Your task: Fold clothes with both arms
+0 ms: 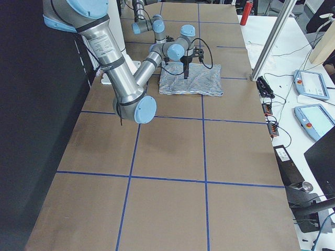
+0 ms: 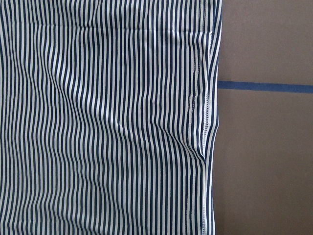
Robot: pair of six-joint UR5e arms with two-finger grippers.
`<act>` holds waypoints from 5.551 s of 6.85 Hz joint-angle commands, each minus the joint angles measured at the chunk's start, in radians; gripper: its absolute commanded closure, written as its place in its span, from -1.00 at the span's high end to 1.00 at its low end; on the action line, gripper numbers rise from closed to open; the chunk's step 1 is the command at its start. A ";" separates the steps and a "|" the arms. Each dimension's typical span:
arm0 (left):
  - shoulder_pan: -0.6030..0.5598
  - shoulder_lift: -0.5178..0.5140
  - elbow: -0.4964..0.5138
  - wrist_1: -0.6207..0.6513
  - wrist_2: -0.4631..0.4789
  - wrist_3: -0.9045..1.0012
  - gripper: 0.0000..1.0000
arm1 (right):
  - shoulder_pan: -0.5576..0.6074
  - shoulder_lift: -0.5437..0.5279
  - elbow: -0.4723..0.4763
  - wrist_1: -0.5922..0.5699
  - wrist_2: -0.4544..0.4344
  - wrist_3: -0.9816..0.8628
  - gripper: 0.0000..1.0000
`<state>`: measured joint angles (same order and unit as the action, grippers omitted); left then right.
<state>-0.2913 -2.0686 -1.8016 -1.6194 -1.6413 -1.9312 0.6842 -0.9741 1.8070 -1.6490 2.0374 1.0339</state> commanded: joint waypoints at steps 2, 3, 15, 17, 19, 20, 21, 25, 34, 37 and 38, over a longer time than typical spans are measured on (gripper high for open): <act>0.000 -0.001 0.001 0.000 -0.002 0.000 -0.51 | 0.001 0.000 0.002 0.000 0.001 -0.002 1.00; 0.000 -0.002 -0.001 0.000 -0.002 0.000 -0.85 | 0.002 0.000 0.002 0.000 0.001 -0.002 1.00; -0.020 -0.002 -0.086 -0.013 -0.012 0.106 -1.00 | -0.334 -0.009 -0.006 0.002 -0.313 1.100 1.00; -0.020 -0.002 -0.094 -0.013 -0.012 0.106 -1.00 | -0.337 -0.003 -0.067 0.002 -0.327 1.104 1.00; -0.020 -0.002 -0.094 -0.013 -0.012 0.106 -1.00 | -0.365 -0.015 -0.069 0.000 -0.329 1.111 1.00; -0.022 -0.002 -0.094 -0.013 -0.012 0.107 -1.00 | -0.370 -0.015 -0.072 0.000 -0.329 1.111 1.00; -0.023 -0.004 -0.094 -0.013 -0.012 0.107 -1.00 | -0.376 -0.017 -0.084 0.000 -0.329 1.111 1.00; -0.025 -0.002 -0.094 -0.014 -0.011 0.107 -1.00 | -0.376 -0.009 -0.086 0.000 -0.332 1.103 -0.84; -0.023 -0.004 -0.093 -0.030 -0.009 0.107 -1.00 | -0.377 -0.002 -0.077 0.000 -0.364 1.111 -1.00; -0.020 0.010 -0.128 -0.027 -0.015 0.107 -1.00 | -0.377 -0.014 -0.037 0.000 -0.375 1.100 -1.00; -0.009 0.027 -0.175 -0.024 -0.026 0.106 -1.00 | -0.386 -0.017 -0.002 0.000 -0.372 1.100 -1.00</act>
<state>-0.3101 -2.0595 -1.9288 -1.6464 -1.6576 -1.8242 0.3042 -0.9821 1.7667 -1.6490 1.6630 2.1377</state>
